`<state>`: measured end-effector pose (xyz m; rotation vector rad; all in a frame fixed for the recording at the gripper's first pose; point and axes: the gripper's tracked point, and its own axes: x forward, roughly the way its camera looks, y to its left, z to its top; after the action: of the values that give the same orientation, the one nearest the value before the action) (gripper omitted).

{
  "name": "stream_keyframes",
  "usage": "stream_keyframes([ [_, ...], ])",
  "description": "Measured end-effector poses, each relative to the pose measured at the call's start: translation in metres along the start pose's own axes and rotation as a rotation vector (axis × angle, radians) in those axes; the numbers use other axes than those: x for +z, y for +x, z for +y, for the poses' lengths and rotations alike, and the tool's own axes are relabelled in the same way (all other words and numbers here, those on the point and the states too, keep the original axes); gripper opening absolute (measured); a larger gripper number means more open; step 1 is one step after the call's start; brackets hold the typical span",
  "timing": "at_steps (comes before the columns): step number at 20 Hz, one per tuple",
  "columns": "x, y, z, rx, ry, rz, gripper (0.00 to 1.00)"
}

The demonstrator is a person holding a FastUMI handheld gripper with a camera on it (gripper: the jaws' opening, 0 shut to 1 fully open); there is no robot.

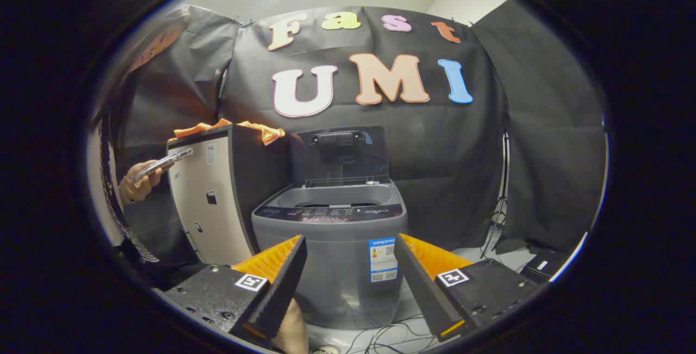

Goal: Put the clothes into the washing machine and then close the washing machine lid.

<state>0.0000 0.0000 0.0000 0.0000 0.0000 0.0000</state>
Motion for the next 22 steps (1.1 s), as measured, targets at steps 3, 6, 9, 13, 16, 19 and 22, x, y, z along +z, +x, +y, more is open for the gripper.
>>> stream_keyframes([
  [3, 0.000, 0.000, 0.002, 0.000, -0.014, -0.005, 0.98],
  [6, 0.002, 0.000, 0.002, -0.006, -0.023, -0.009, 0.98],
  [9, 0.004, 0.000, 0.001, -0.011, -0.024, -0.006, 0.98],
  [13, 0.006, 0.000, 0.003, -0.012, -0.025, -0.004, 0.98],
  [16, 0.006, -0.001, 0.004, -0.012, -0.025, -0.004, 0.98],
  [19, 0.007, -0.001, 0.005, -0.014, -0.023, -0.003, 0.98],
  [22, 0.009, 0.010, 0.011, -0.022, -0.045, -0.010, 0.98],
])
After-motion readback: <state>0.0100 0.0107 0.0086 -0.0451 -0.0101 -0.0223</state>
